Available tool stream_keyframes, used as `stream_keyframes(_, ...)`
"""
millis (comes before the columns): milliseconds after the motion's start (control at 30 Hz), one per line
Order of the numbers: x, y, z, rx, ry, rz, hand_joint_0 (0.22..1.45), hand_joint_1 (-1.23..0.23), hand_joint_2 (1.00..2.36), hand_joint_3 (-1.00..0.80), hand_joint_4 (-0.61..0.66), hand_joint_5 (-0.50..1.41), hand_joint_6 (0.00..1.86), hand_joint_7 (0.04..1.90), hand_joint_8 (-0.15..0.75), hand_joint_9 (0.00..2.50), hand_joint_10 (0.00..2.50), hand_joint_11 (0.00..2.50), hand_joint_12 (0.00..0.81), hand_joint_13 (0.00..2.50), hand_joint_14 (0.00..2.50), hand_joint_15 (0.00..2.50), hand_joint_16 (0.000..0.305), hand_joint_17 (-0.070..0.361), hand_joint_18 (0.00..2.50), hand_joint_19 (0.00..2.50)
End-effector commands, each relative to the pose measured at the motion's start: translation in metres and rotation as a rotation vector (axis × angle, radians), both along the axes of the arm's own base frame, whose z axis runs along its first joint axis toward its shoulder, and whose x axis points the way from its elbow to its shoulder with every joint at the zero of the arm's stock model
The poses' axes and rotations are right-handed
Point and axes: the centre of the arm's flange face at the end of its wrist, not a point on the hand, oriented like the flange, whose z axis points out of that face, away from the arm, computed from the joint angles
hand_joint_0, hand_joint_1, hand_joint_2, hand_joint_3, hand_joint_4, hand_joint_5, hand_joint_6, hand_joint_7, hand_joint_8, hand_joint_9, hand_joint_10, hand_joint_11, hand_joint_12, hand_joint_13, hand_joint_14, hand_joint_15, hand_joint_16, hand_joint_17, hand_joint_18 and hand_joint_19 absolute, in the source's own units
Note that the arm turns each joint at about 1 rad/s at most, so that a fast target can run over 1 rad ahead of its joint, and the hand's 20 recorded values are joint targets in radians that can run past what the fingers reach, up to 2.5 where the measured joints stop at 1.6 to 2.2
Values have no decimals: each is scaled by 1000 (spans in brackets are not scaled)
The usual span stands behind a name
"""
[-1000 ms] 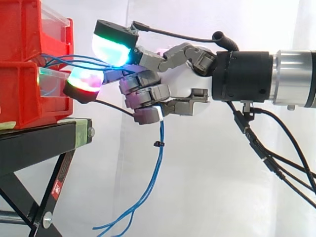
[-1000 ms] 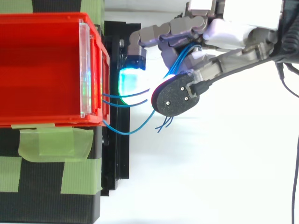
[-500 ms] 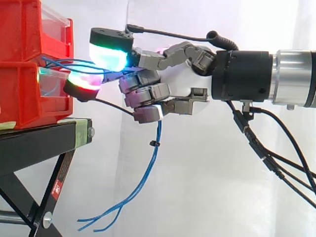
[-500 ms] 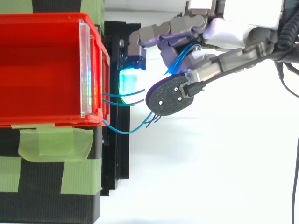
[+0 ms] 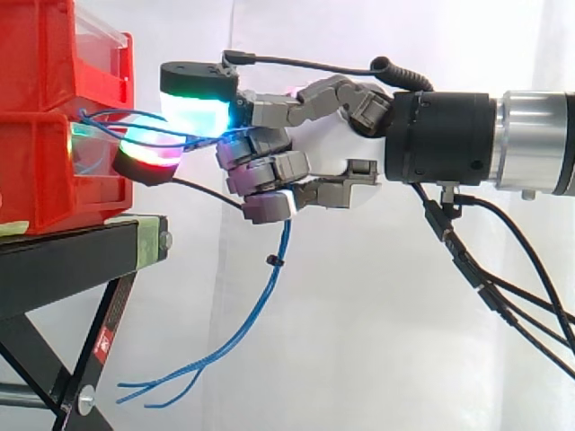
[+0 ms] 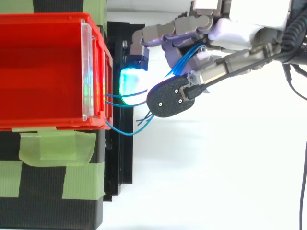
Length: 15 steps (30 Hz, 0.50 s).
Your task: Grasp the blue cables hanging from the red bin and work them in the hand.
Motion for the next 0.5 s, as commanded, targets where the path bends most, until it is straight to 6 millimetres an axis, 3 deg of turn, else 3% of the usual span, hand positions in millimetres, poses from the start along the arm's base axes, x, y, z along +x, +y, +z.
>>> stream_keyframes(0,0,0,0,0,0,0,1003,-636,1023,-386,262,274,3,1291,377,535,2500,1872,436,769,2500,1511,46,103,1252,1187)
stream_keyframes(200,0,0,0,-1,-1,0,992,-658,1024,-291,254,255,4,1277,377,516,2500,1913,438,748,2500,1522,46,104,1223,1193)
stream_keyframes(333,0,0,0,-1,-1,0,957,-714,1011,7,280,206,6,1240,409,433,2500,1851,468,700,2500,1492,57,129,1126,923)
stream_keyframes(467,0,0,0,-1,-1,0,913,-722,1006,-41,318,178,6,1213,429,402,2500,1863,491,685,2500,1467,65,146,1099,819)
